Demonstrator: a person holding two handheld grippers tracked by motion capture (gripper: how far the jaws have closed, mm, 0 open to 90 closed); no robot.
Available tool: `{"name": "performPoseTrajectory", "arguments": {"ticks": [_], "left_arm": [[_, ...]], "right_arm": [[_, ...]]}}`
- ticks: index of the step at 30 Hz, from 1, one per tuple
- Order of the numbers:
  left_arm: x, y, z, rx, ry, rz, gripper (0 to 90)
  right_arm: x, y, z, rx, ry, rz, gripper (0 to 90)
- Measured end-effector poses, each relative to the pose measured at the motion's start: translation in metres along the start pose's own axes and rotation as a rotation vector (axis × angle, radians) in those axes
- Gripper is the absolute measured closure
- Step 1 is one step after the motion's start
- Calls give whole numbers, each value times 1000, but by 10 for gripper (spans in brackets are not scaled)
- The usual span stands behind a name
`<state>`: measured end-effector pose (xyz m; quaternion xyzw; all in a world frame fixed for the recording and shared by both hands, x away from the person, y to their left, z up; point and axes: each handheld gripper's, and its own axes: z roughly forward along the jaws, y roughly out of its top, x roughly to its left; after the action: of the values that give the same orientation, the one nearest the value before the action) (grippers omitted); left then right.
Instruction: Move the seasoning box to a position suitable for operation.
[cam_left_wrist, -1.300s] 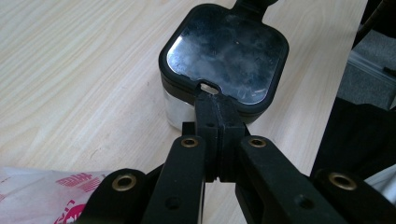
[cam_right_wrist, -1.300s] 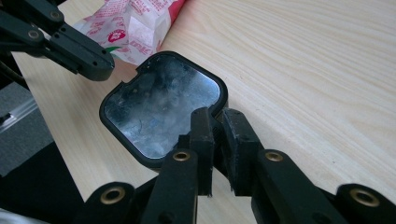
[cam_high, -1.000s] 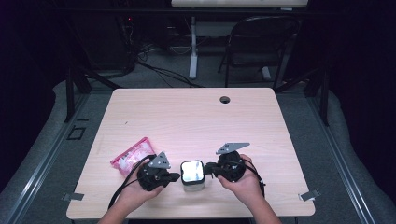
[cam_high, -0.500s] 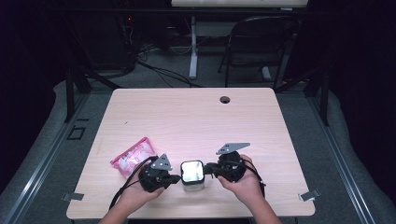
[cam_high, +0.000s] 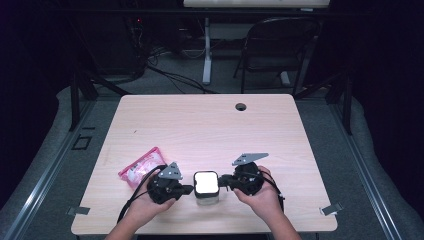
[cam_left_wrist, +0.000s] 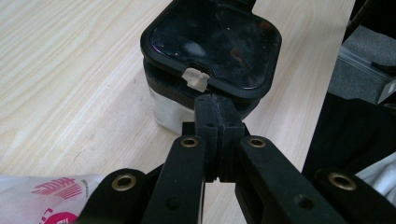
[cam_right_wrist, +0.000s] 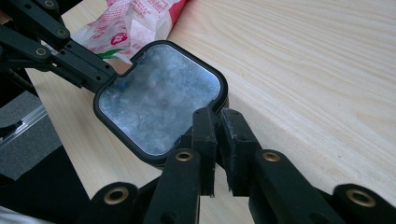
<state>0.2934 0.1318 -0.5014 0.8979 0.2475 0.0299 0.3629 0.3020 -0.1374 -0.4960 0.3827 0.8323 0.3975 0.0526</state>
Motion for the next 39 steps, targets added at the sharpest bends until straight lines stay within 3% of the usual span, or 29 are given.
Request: {"name": "performPoseTrajectory", "arguments": {"ticks": [9,13,18,21,29,34,39], "left_arm": [[-5,8,1,8,15,24,900],[-5,11,-1,5,17,22,900],[-7,17,-2,0,23,28,900],[-10,24,-1,5,26,39,900],[-15,39,-3,14,39,70,871],[-16,45,-3,13,37,67,851],[-17,50,-1,12,43,59,806]], "right_arm": [[1,0,-1,9,-6,-6,840],[4,2,-4,23,-26,-40,829],[11,4,-11,65,-9,-93,778],[22,5,-14,92,-5,-137,691],[37,5,-18,69,-4,-166,535],[41,5,-17,70,-5,-161,523],[46,5,-11,59,-37,-169,516]]}}
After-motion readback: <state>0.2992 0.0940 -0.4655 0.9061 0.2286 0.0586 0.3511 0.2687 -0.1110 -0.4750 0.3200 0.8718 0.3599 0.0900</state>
